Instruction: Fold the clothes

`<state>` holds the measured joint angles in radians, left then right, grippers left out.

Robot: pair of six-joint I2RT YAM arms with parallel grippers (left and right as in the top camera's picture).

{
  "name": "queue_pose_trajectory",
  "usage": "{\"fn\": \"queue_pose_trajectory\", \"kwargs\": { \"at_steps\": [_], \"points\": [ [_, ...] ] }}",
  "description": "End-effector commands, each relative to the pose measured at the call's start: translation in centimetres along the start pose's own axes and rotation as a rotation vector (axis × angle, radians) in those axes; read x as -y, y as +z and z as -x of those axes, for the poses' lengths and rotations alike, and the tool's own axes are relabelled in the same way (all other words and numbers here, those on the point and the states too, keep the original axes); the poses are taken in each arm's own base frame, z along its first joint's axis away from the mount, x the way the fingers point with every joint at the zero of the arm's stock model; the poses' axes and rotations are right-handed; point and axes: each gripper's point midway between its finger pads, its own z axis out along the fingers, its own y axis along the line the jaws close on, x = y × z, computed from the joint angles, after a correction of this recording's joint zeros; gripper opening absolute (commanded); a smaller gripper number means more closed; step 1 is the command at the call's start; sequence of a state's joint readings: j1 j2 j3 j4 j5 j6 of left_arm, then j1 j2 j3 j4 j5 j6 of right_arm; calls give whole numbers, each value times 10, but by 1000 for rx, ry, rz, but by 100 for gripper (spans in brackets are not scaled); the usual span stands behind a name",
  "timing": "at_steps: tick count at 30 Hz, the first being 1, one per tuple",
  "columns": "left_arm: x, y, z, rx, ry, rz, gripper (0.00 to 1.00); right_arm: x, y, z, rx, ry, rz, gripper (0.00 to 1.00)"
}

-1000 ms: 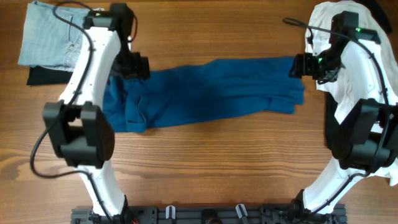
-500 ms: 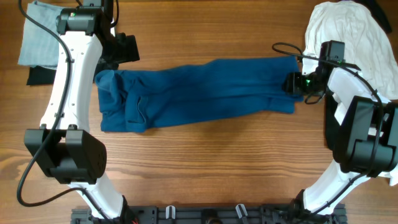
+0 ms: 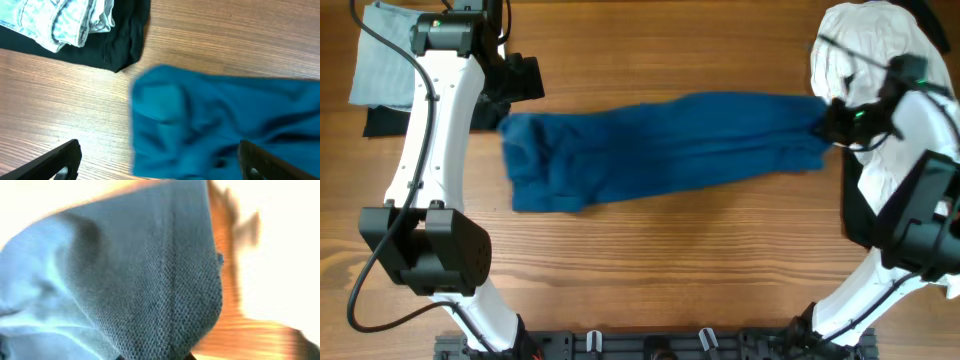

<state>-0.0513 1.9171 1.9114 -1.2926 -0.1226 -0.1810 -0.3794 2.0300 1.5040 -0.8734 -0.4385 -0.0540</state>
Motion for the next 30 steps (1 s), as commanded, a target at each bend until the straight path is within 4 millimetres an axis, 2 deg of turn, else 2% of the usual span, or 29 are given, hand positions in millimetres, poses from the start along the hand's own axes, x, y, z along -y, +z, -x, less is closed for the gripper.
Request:
{"fn": "queue_pose_trajectory", "kwargs": {
  "at_steps": [1, 3, 5, 8, 9, 11, 12, 14, 17, 18, 19, 20, 22, 25, 26, 28, 30],
  "points": [
    [-2, -4, 4, 16, -17, -5, 100, -2, -33, 28, 59, -104, -21, 4],
    [-2, -4, 4, 16, -17, -5, 100, -17, -42, 31, 49, -133, -12, 4],
    [-2, -4, 4, 17, -17, -4, 100, -42, -36, 24, 13, -188, 24, 4],
    [-2, -4, 4, 18, -17, -5, 100, -88, -17, 7, -57, -278, 52, 4],
    [-2, -4, 4, 18, -17, -5, 100, -123, -2, -5, -92, -338, 57, 4],
    [-2, -4, 4, 18, -17, -5, 100, -150, 14, -18, -122, -390, 21, 4],
    [-2, -4, 4, 18, -17, -5, 100, -170, 24, -31, -148, -436, 15, 4],
    [-2, -4, 4, 18, -17, -5, 100, -197, 35, -45, -165, -492, 31, 4],
    [-2, -4, 4, 17, -17, -5, 100, -225, 52, -64, -191, -565, 40, 4],
    [-2, -4, 4, 17, -17, -5, 100, -230, 58, -71, -207, -583, 34, 29],
    [-2, -4, 4, 17, -17, -5, 100, -233, 62, -76, -220, -596, 25, 70],
    [-2, -4, 4, 17, -17, -5, 100, -236, 62, -79, -225, -607, 25, 99],
    [-2, -4, 4, 17, -17, -5, 100, -240, 60, -80, -224, -608, 37, 99],
    [-1, -4, 6, 22, -18, -6, 100, -247, 40, -79, -211, -621, 52, 100],
    [-1, -4, 6, 25, -19, -7, 100, -244, 35, -73, -188, -615, 29, 99],
    [-1, -4, 7, 28, -19, -8, 100, -226, 35, -60, -153, -577, -69, 95],
    [-1, -4, 7, 27, -19, -8, 100, -211, 38, -60, -154, -554, -140, 84]
  ]
}}
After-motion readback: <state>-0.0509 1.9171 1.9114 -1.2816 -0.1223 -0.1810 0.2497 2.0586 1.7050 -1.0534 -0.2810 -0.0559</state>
